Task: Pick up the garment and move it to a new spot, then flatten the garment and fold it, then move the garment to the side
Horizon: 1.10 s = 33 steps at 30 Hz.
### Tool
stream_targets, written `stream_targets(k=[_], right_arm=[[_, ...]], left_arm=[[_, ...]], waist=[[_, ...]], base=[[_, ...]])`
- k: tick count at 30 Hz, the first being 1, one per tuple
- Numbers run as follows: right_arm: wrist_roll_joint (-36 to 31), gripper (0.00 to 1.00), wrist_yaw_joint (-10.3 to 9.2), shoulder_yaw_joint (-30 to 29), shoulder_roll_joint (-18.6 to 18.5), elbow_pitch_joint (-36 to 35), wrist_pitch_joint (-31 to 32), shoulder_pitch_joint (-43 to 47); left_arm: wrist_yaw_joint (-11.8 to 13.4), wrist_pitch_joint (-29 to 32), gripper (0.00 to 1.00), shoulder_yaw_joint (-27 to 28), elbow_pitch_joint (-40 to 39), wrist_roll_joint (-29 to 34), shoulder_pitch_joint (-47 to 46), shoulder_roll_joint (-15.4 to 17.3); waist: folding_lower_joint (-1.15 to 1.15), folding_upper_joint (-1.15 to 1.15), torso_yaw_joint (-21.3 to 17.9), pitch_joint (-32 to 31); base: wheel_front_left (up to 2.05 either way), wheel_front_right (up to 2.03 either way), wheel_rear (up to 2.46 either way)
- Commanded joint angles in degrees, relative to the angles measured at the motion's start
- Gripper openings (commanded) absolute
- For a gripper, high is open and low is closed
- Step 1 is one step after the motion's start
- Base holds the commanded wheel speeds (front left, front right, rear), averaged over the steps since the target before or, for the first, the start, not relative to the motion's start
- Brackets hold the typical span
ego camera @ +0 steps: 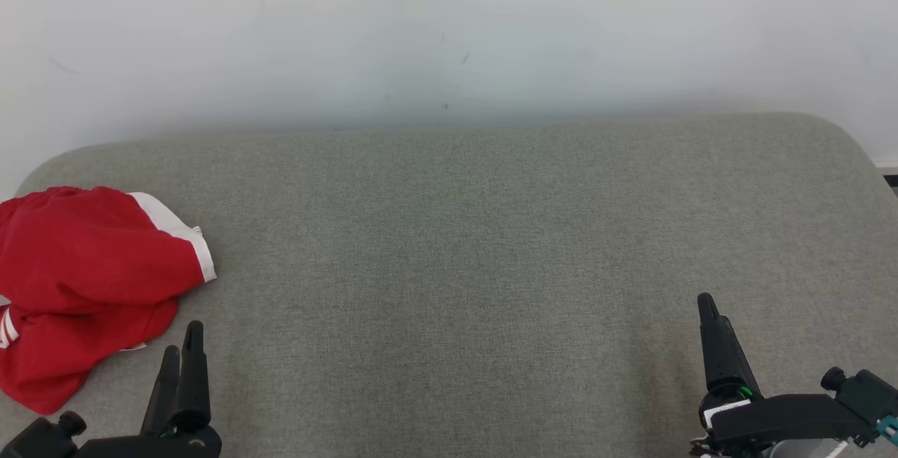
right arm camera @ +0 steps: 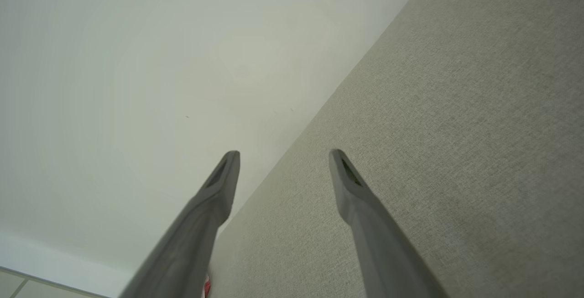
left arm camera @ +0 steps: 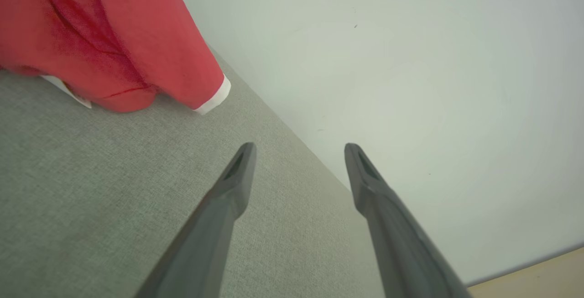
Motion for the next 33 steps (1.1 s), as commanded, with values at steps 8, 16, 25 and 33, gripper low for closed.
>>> stream_targets(k=[8,16,25,33], right_arm=[[-8.81,1.0,-0.04,1.59,-0.21,-1.49,-1.96,0.13],[-15.94,1.0,-0.05,2.54,-0.22,-1.16,-3.23,0.46],[-23.97,1.0,-0.06,3.3,-0.24,-0.07,-4.72,0.84],[-29.55,1.0,-0.07,3.97,-0.25,-0.03,-5.93,1.12]], left_arm=[[0.39,-1.93,1.0,-0.79,-2.21,10.2,0.67,1.57],[0.91,-3.2,1.0,-1.64,-2.69,15.7,1.29,2.28],[1.49,-4.7,1.0,-2.79,-2.62,21.78,2.01,2.94],[1.54,-5.91,1.0,-3.15,-2.55,26.16,2.28,3.57]], waist=[[0.0,0.0,0.2,-0.17],[0.0,0.0,0.34,-0.33],[0.0,0.0,0.48,-0.51],[0.0,0.0,0.51,-0.5]], base=[[0.0,0.0,0.0],[0.0,0.0,0.0],[0.0,0.0,0.0],[0.0,0.0,0.0]])
